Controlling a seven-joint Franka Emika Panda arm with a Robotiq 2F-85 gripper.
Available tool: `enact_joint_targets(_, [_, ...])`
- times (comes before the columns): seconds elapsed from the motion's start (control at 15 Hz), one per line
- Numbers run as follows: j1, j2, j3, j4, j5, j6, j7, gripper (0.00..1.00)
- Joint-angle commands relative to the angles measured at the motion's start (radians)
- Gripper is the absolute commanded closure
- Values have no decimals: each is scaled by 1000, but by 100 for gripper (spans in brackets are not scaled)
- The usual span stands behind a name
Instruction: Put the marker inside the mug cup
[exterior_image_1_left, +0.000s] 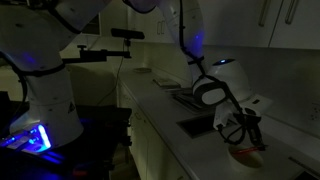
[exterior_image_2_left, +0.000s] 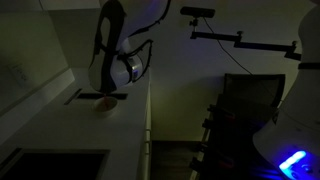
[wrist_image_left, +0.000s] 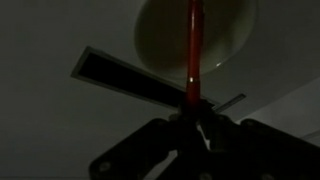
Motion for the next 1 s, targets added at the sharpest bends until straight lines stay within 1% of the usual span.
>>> enact_joint_targets(0.0, [16,16,-21,37,8,-55,32,96])
enact_joint_targets(0.07, [13,16,-19,41,4,-70,33,60])
enact_joint_targets(0.13, [12,17,-19,44,2,-81,35,58])
enact_joint_targets(0.2, [18,17,-26,45,-1,-89,38,52])
enact_joint_targets(0.47, [6,-6,-16,26,-10,-94,35,22])
enact_joint_targets(0.67, [1,-42,2,-7,-13,-104,28,1])
enact_joint_targets(0.73, [-1,-63,11,-25,-17,-118,21,0])
enact_joint_targets(0.93, [21,-114,8,-85,-26,-130,24,0])
